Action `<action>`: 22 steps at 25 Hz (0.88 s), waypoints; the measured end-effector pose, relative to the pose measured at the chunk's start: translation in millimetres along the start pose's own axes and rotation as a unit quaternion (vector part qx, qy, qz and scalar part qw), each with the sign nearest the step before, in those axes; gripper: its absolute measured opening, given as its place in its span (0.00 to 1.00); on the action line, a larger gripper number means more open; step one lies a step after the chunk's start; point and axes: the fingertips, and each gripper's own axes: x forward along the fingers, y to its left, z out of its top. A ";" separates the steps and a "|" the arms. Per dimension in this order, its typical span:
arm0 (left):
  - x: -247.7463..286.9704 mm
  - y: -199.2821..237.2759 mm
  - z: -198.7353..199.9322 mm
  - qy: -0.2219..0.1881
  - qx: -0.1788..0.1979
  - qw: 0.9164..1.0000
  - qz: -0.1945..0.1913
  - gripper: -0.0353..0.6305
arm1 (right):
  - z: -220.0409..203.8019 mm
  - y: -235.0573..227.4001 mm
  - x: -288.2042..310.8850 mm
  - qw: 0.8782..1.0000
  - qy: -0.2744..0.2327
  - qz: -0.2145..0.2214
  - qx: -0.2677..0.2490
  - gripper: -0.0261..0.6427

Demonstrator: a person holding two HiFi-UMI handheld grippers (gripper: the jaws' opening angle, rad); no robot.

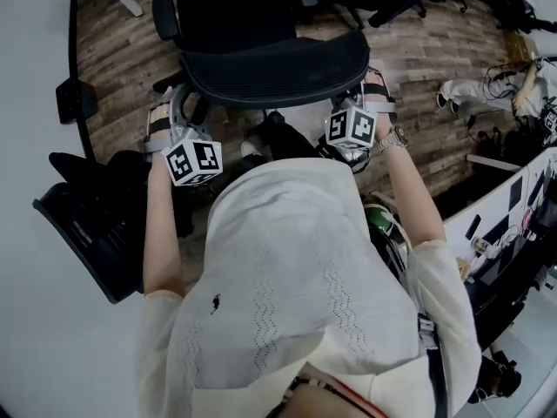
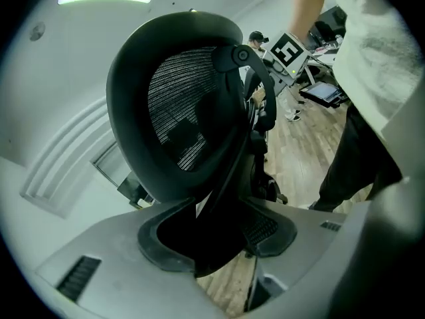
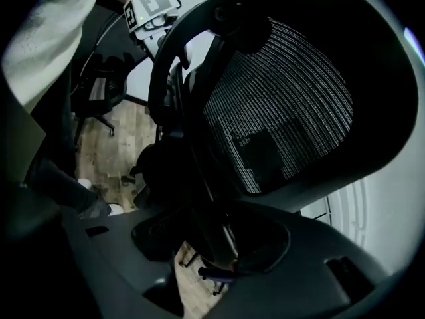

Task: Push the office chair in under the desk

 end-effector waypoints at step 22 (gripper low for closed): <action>26.5 18.7 -6.3 -0.004 -0.013 1.000 -0.014 0.37 | 3.0 -10.4 31.3 1.000 -0.018 0.011 -0.019 0.31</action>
